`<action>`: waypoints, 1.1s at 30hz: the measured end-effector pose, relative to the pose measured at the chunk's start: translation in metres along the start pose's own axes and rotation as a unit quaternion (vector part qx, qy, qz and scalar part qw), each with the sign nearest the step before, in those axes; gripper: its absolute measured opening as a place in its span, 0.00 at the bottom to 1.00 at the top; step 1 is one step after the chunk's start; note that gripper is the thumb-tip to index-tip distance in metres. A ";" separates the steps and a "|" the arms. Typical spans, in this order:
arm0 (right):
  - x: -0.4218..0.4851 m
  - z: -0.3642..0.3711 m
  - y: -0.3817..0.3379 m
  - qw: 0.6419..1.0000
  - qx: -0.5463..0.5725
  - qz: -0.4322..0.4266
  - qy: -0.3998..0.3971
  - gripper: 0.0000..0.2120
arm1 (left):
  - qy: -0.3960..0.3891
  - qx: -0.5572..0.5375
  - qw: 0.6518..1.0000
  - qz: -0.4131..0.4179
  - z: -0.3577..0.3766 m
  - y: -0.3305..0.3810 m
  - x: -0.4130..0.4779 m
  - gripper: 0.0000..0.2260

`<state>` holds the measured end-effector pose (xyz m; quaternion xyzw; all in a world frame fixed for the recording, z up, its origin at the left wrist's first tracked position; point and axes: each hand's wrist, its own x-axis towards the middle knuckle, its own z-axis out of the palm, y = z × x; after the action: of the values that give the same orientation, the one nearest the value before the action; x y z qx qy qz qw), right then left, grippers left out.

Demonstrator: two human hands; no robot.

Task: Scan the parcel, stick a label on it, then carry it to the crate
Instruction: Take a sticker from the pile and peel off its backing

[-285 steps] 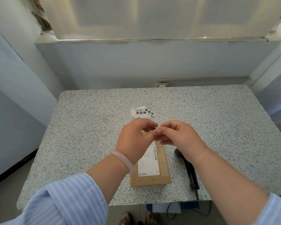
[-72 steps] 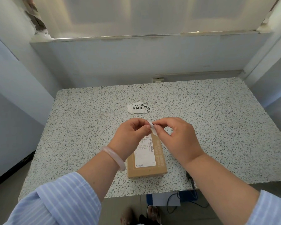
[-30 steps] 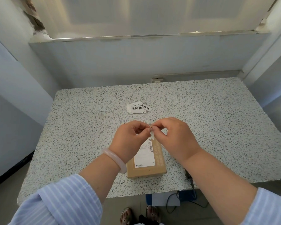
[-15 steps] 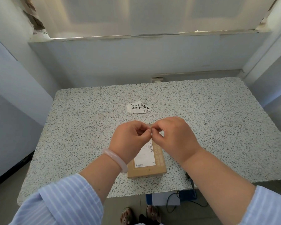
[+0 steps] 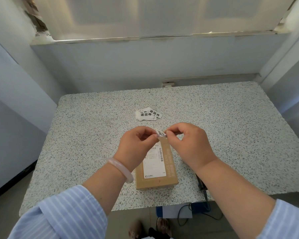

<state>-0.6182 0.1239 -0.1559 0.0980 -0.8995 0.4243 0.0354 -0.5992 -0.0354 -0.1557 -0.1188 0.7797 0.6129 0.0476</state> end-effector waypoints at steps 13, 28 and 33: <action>0.006 -0.004 -0.001 0.977 -0.140 -0.146 -0.069 0.09 | -0.028 0.281 0.953 0.112 -0.001 0.006 0.002 0.05; 0.009 -0.001 0.004 0.998 -0.029 -0.036 -0.045 0.03 | -0.037 0.046 0.998 0.018 0.002 0.003 0.005 0.04; 0.014 -0.002 0.004 0.966 0.162 0.122 -0.160 0.10 | -0.073 -0.021 0.997 0.008 -0.003 0.004 0.005 0.07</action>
<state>-0.6331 0.1257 -0.1562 0.0588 -0.8181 0.5439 -0.1771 -0.6048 -0.0377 -0.1521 -0.0687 0.7623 0.6363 0.0968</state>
